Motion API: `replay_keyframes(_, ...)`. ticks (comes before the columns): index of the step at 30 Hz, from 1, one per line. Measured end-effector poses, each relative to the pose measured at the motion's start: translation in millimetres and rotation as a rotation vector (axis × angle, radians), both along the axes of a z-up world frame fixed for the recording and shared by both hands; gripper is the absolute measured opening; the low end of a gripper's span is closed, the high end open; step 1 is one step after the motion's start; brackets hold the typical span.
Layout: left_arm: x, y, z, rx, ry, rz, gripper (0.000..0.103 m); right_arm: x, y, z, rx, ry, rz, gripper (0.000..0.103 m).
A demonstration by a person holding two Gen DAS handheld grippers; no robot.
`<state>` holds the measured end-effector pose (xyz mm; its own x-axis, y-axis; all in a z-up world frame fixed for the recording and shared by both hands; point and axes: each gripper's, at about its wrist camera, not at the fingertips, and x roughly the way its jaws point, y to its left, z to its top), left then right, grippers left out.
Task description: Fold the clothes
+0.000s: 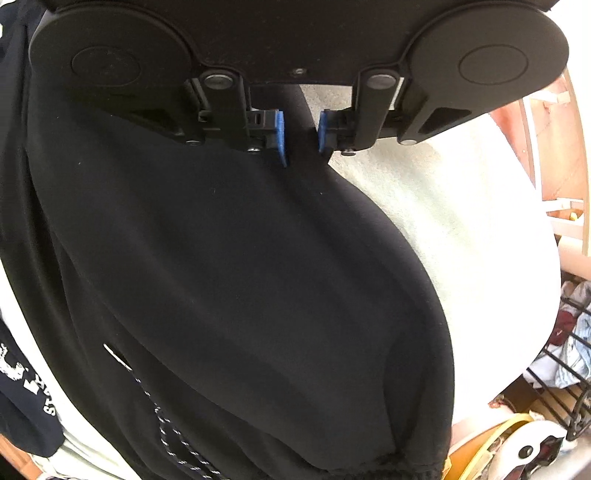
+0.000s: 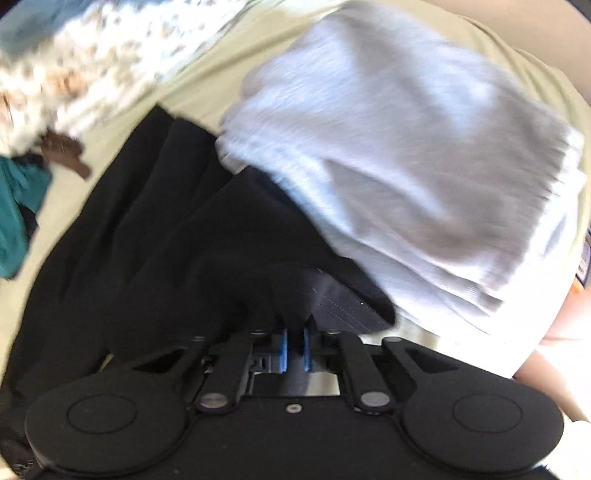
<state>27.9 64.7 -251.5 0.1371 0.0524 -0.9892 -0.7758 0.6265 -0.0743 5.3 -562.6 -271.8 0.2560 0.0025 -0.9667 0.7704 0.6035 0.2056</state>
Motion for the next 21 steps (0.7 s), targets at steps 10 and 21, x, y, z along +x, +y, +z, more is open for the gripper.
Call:
replay_keyframes(10,-13,-13,55,0.036,0.002,-0.077,0.008,-97,-53,9,0.034,0.038,-0.130,0.003)
replay_keyframes(21,-91,32,42,0.083,0.168,-0.167,0.011,-162,-29,-75,0.058,0.177,-0.126,0.003)
